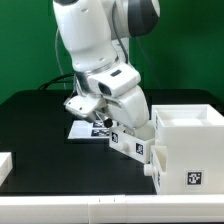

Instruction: Assemble drawer

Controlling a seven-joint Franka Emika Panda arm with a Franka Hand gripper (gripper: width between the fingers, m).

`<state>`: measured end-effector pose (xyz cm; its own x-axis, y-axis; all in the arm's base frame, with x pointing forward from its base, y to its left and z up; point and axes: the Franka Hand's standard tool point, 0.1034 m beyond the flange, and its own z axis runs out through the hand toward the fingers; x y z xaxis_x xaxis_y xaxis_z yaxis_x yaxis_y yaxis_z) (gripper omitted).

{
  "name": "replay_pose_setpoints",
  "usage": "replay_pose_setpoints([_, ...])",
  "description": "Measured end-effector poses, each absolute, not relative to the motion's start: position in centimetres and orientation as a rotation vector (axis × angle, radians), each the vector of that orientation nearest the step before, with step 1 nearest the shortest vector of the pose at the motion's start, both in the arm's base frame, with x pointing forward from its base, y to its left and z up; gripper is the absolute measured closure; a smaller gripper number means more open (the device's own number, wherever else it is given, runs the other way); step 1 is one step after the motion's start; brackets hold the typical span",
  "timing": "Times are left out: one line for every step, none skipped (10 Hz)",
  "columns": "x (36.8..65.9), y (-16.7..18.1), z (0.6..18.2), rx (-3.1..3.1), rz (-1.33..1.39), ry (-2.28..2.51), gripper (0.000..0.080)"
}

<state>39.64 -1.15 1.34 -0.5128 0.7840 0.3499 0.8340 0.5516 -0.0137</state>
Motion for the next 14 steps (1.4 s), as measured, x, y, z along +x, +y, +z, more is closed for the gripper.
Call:
replay_pose_setpoints([39.6,-1.3,1.2,-1.356,-0.222,-2.457,0.0151])
replay_pose_setpoints([39.6,-1.4,1.2,-1.356,-0.221,-2.458,0.0288])
replay_pose_setpoints([39.6,-1.3,1.1,-1.356,-0.22,-2.457,0.0426])
replay_pose_setpoints([39.5,-1.4,1.1,-1.359,-0.22,-2.455,0.0562])
replay_pose_setpoints([39.5,-1.4,1.1,-1.361,-0.22,-2.453,0.0562])
replay_pose_setpoints([39.5,-1.4,1.1,-1.362,-0.22,-2.452,0.073])
replay_pose_setpoints([39.5,-1.4,1.1,-1.363,-0.22,-2.452,0.0763])
replay_pose_setpoints([39.5,-1.6,1.1,-1.37,-0.22,-2.448,0.0763])
replay_pose_setpoints([39.8,-3.3,1.6,-1.434,-0.214,-2.408,0.0763])
replay_pose_setpoints([40.3,-4.8,2.4,-1.545,-0.193,-2.335,0.0763])
replay_pose_setpoints([40.6,-5.6,3.0,-1.68,-0.163,-2.24,0.0763])
replay_pose_setpoints([40.7,-5.8,3.4,-1.806,-0.116,-2.142,0.0763])
replay_pose_setpoints([40.6,-5.6,3.4,-1.858,-0.076,-2.097,0.0763])
replay_pose_setpoints([40.4,-5.6,3.2,-1.826,-0.086,-2.119,0.0761])
